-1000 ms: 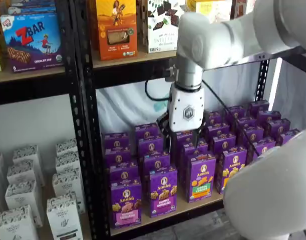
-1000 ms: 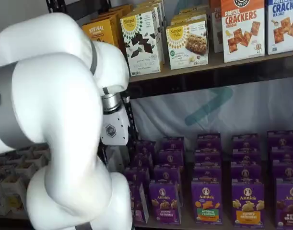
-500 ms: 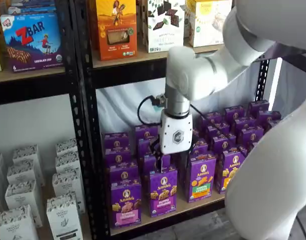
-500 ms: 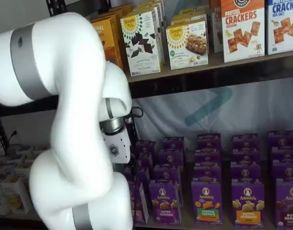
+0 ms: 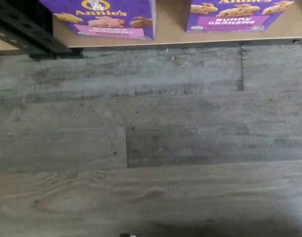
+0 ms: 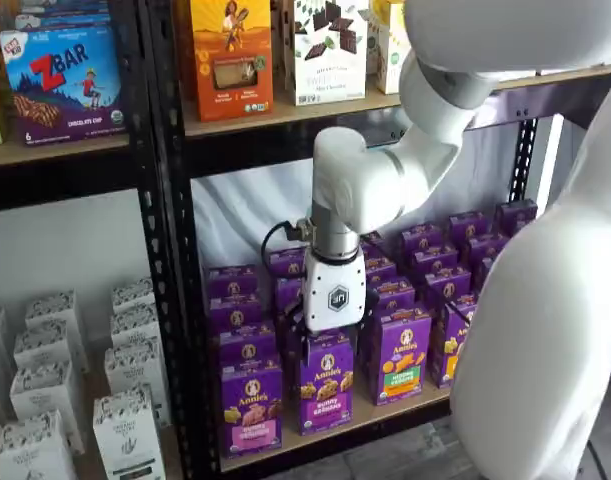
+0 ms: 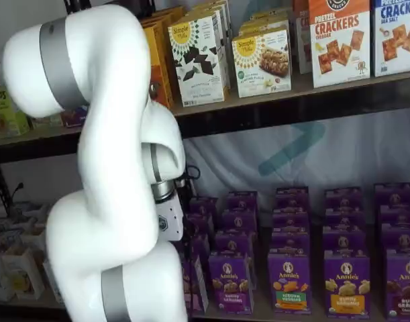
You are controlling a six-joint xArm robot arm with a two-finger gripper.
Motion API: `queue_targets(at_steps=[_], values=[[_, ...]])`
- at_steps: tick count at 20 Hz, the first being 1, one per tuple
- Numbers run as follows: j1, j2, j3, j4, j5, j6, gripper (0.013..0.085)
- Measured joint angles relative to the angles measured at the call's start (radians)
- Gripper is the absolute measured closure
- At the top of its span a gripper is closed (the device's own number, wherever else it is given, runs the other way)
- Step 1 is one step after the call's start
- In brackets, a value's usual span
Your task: Pick up the purple box with a pink patch in the middle, on the bottom shelf, the first box from the left
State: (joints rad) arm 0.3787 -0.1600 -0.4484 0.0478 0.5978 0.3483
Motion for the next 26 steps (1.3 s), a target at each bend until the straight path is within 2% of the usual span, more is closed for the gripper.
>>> queue_targets(at_steps=[6,14,16,18,23,26], values=[[0.01,0.105,-0.061,-0.048,-0.019,0.049,0.013],[0.021,0.242,-0.145,-0.037,-0.066,0.05,0.013],[0.022,0.28,-0.17,-0.056,-0.078,0.067,0.013],[0.022,0.327,-0.2,-0.105,-0.1,0.11,0.013],[0.016,0.443,-0.284,-0.083,-0.13,0.084,0.013],[0.006,0.521,-0.345,-0.117,-0.153,0.107,0.013]])
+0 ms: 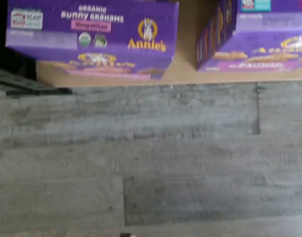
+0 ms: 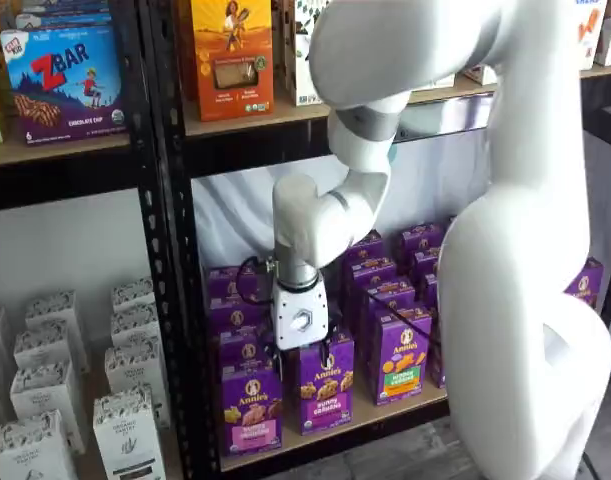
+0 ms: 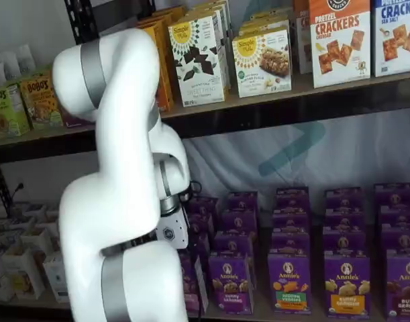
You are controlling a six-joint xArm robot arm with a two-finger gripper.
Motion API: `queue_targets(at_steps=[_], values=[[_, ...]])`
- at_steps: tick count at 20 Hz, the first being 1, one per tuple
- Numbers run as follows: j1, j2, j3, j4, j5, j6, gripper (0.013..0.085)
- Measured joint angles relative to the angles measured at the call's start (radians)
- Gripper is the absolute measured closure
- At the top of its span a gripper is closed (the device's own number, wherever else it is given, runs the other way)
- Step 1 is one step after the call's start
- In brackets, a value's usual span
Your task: Pick up the purple box with a pink patch in the middle, on the bottom shelf, the first box from the left
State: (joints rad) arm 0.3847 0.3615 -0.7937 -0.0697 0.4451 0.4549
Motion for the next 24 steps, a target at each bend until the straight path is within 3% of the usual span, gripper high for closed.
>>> queue_targets(at_steps=[5,11,14,18,24], values=[[-0.018,0.131,-0.117,-0.03,-0.039,0.009,0.013],[-0.036,0.247,-0.24,0.021,-0.076,-0.056,0.013],[-0.039,0.296,-0.297,0.081,-0.1,-0.115,0.013],[-0.037,0.335,-0.356,0.128,-0.097,-0.157,0.013],[-0.04,0.35,-0.392,0.092,-0.06,-0.126,0.013]])
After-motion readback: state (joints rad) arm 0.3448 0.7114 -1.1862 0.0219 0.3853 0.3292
